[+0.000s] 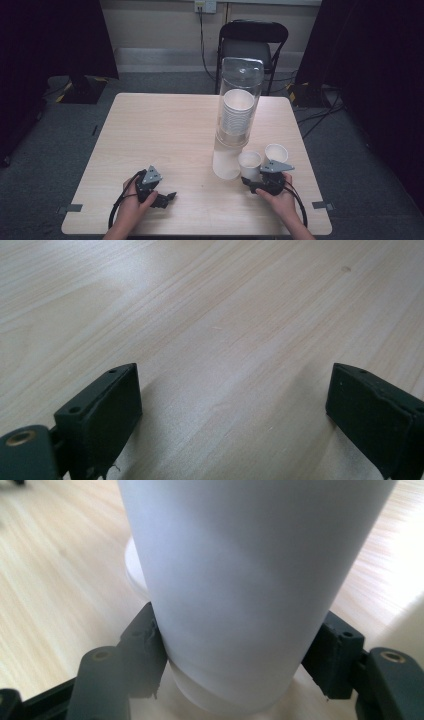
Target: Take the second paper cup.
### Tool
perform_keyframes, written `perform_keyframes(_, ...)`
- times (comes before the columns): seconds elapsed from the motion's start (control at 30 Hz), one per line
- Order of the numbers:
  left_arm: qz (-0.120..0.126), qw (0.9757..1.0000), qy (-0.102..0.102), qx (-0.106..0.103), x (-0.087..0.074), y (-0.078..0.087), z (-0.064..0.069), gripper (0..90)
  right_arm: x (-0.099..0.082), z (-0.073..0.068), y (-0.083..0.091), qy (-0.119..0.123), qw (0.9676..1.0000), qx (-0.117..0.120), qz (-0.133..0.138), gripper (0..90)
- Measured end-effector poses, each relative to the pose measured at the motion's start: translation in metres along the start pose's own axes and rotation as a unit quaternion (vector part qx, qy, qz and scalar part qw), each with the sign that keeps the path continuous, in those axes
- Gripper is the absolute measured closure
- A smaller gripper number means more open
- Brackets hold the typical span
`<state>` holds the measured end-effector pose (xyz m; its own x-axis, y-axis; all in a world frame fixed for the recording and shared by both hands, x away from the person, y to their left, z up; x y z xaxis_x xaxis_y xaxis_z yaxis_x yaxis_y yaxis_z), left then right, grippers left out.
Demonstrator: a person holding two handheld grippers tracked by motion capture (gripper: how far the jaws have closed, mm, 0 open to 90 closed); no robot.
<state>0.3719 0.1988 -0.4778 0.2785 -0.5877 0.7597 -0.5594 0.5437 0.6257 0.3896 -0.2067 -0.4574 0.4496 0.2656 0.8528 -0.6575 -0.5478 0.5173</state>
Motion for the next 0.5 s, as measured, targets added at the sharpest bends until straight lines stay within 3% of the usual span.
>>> perform_keyframes(0.17, 0.001, 1.0, 0.002, 0.0, 0.0, 0.0, 0.0, 7.3, -0.005, 0.004, 0.012, 0.004, 1.0, -0.002, -0.004, 33.7)
perform_keyframes(0.5, 0.001, 1.0, 0.002, 0.001, 0.0, 0.0, 0.0, 7.3, -0.013, 0.006, 0.011, -0.003, 0.9999, -0.002, -0.01, 33.1)
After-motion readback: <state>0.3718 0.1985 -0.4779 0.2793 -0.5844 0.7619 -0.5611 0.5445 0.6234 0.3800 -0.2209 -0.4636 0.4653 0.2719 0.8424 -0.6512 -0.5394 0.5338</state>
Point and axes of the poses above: each handheld gripper's, and its own axes: y roughly backward along the jaws, x roughly out of its top, z roughly to its right, the point moved 1 cm from there along -y, roughly forward along the jaws, and after that the axes turned 9 degrees about -y, right-handed, at the moved point
